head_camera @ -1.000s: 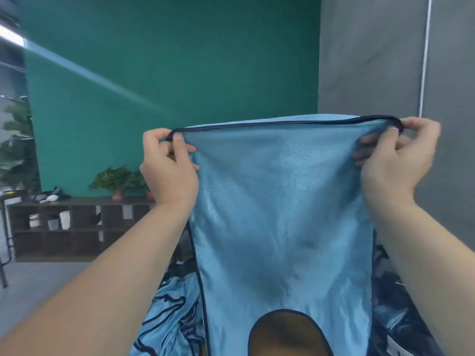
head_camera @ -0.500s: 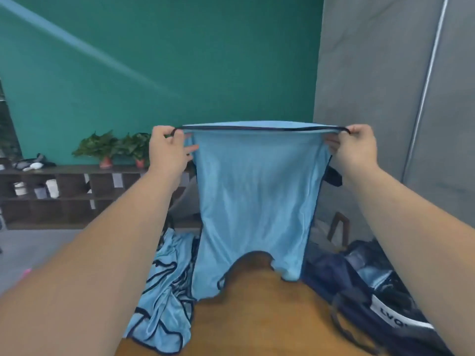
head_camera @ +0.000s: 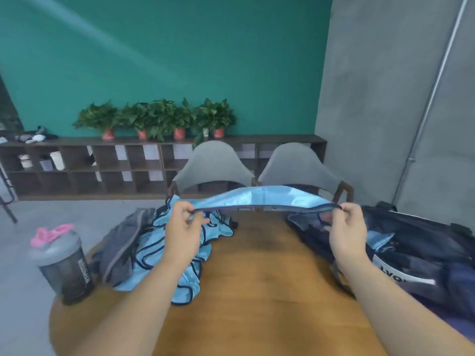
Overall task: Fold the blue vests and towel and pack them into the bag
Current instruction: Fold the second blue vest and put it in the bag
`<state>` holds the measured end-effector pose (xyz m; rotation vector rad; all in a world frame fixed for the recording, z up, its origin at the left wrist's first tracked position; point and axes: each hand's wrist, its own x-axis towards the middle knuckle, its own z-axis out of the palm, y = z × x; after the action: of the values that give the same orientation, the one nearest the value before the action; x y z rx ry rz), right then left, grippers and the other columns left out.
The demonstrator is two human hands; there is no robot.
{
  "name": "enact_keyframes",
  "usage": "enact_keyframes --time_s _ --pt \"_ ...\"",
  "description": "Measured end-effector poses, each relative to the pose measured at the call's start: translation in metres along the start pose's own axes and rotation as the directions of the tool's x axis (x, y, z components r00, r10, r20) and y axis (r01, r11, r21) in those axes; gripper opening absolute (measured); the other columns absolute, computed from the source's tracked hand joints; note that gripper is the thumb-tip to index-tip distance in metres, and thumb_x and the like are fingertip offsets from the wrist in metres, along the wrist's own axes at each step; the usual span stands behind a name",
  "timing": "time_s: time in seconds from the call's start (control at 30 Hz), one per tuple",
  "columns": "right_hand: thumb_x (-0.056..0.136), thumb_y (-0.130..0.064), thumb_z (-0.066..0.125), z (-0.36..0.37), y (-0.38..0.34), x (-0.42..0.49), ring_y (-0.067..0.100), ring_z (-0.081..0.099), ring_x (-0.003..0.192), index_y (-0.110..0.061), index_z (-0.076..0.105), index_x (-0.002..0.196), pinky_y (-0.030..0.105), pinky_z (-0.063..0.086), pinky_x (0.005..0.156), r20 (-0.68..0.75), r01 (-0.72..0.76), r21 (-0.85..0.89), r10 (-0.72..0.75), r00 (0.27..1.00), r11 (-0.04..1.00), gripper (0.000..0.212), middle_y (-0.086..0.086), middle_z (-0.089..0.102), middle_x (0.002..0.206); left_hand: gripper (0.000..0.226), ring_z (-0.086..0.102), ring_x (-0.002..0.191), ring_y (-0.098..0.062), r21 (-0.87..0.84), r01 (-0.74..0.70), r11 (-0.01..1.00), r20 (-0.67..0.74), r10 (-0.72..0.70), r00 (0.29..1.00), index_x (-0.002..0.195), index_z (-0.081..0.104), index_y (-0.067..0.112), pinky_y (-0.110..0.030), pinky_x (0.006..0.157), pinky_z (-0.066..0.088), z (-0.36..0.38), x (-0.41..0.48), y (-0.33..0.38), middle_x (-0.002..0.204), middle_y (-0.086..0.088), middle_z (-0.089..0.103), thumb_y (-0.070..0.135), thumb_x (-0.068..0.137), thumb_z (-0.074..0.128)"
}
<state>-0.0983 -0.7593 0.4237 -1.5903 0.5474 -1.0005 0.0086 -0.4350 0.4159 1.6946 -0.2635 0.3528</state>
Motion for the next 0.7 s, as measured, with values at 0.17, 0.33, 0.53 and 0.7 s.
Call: enact_keyframes --time_s 0.17,0.33,0.53,0.7 --pt "0.095 -0.021 0.065 -0.028 0.108 -0.062 0.034 0.060 0.091 -0.020 0.056 0.100 0.040 0.041 0.072 0.266 0.154 -0.580 0.008 0.964 0.800 0.010 -0.001 0.059 0.087 0.023 0.052 0.053 -0.016 0.563 0.017 0.826 0.117 -0.100 0.988 0.097 0.044 0.033 -0.038 0.054 0.043 -0.017 -0.080 -0.113 0.061 0.003 0.054 0.020 0.101 0.062" --pt "0.070 -0.013 0.080 -0.030 0.137 -0.066 0.035 0.050 0.099 -0.016 0.068 0.100 0.044 0.045 0.074 0.480 0.495 -0.804 -0.132 0.867 0.328 0.032 0.009 0.055 0.109 0.018 0.058 0.094 -0.023 0.729 -0.180 0.660 0.179 0.070 0.981 0.097 0.057 0.025 -0.041 0.077 0.052 -0.013 -0.086 -0.121 0.101 0.005 0.055 0.016 0.091 0.071" --pt "0.084 0.001 0.076 -0.038 0.140 -0.068 0.029 0.067 0.101 -0.015 0.076 0.110 0.038 0.052 0.081 0.544 0.528 -0.632 -0.159 0.824 0.567 0.031 0.005 0.072 0.106 0.019 0.055 0.126 -0.022 0.685 -0.480 0.547 0.424 0.236 0.874 0.101 0.073 0.022 -0.046 0.101 0.047 -0.021 -0.081 -0.132 0.121 0.005 0.065 0.010 0.087 0.079" --pt "0.093 -0.008 0.073 -0.044 0.142 -0.061 0.027 0.069 0.100 -0.014 0.076 0.111 0.028 0.044 0.084 0.388 0.388 -0.598 -0.171 0.906 0.701 0.019 0.006 0.075 0.105 0.010 0.064 0.106 -0.021 0.723 -0.344 0.599 0.235 0.254 0.938 0.104 0.074 0.020 -0.043 0.102 0.043 -0.028 -0.080 -0.137 0.104 0.003 0.073 0.020 0.094 0.077"
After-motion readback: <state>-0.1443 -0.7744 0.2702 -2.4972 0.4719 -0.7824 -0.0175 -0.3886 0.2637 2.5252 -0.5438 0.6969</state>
